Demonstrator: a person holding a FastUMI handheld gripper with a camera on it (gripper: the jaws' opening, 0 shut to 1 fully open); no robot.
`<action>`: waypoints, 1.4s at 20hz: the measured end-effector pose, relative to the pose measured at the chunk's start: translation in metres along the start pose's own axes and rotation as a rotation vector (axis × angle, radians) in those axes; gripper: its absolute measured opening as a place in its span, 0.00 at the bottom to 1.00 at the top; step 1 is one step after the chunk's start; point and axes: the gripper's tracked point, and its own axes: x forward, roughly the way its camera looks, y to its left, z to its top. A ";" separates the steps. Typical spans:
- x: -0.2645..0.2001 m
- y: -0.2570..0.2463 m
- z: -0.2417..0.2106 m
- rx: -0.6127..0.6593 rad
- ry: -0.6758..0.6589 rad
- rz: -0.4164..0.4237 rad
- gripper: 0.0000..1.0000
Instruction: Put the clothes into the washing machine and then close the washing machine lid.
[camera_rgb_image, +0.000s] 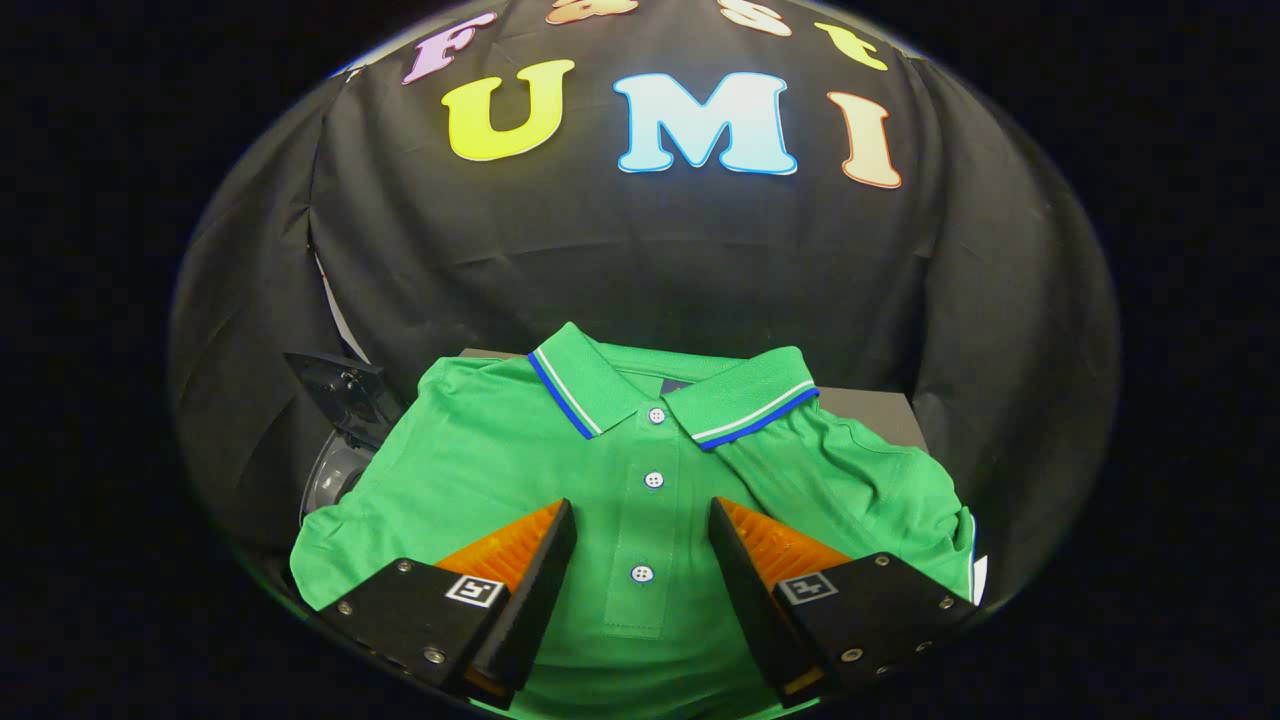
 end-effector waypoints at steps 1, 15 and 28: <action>-0.002 0.004 0.000 -0.005 0.005 0.011 0.79; -0.024 0.034 0.031 0.199 -0.128 0.121 0.00; -0.080 0.149 0.087 0.218 -0.328 0.253 0.00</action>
